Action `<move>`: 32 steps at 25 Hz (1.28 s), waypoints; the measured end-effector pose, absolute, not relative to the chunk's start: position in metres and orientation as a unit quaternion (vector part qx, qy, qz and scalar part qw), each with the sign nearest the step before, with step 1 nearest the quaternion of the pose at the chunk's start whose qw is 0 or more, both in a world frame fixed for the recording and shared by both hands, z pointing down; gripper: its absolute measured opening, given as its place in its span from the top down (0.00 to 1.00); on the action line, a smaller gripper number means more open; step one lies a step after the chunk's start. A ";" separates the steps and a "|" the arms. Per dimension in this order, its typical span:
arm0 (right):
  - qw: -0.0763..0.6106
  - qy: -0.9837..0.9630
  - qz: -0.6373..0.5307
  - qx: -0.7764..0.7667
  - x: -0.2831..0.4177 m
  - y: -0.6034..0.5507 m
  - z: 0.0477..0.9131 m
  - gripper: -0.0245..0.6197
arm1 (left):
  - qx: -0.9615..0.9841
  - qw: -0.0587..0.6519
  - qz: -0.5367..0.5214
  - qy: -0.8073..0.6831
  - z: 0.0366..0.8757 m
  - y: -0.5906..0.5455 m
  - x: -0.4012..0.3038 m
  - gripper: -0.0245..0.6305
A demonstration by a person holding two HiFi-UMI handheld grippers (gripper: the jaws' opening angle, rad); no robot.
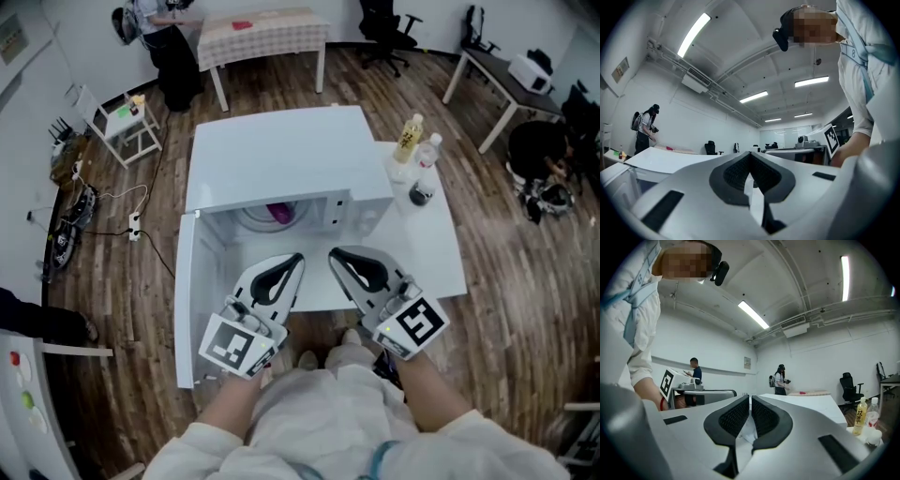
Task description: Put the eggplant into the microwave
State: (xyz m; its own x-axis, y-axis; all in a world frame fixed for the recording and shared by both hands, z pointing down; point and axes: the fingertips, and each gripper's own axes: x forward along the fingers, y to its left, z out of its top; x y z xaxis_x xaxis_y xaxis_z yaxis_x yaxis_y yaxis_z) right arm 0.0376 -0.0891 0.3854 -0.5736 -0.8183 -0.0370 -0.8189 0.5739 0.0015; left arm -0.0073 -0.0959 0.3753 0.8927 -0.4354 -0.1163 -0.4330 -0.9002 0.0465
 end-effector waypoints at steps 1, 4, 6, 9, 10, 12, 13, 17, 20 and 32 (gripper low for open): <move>0.023 0.888 0.002 -0.460 0.040 -0.084 0.383 0.90 | 0.974 0.014 -0.062 -0.216 0.373 -0.090 -0.005 0.96; 0.035 0.893 -0.009 -0.448 0.045 -0.075 0.376 0.90 | 0.978 0.022 -0.066 -0.198 0.366 -0.081 0.000 0.96; 0.032 0.899 -0.013 -0.437 0.046 -0.070 0.376 0.90 | 0.980 0.026 -0.066 -0.188 0.364 -0.078 0.005 0.96; 0.029 0.902 -0.020 -0.429 0.046 -0.062 0.378 0.90 | 0.982 0.030 -0.062 -0.177 0.365 -0.073 0.010 0.96; 0.029 0.902 -0.021 -0.430 0.047 -0.061 0.377 0.90 | 0.982 0.031 -0.062 -0.174 0.365 -0.072 0.012 0.96; 0.030 0.902 -0.022 -0.429 0.048 -0.059 0.376 0.90 | 0.983 0.030 -0.061 -0.169 0.364 -0.070 0.015 0.96; 0.030 0.903 -0.022 -0.429 0.048 -0.059 0.375 0.90 | 0.984 0.028 -0.062 -0.167 0.363 -0.069 0.016 0.96; 0.025 0.904 -0.022 -0.426 0.047 -0.058 0.372 0.91 | 0.984 0.022 -0.061 -0.165 0.362 -0.067 0.017 0.96; 0.024 0.905 -0.021 -0.424 0.046 -0.058 0.371 0.91 | 0.984 0.023 -0.062 -0.168 0.362 -0.069 0.015 0.96; 0.019 0.908 -0.032 -0.417 0.044 -0.058 0.378 0.91 | 0.981 0.029 -0.064 -0.182 0.366 -0.072 0.008 0.96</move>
State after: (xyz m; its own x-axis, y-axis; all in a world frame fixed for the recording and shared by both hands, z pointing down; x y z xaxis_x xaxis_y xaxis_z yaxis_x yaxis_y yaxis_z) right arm 0.0436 -0.0575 0.3778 -0.6510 -0.7590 -0.0076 -0.7566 0.6497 -0.0744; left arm 0.0078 -0.0715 0.3662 0.9256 -0.3606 -0.1149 -0.3532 -0.9321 0.0801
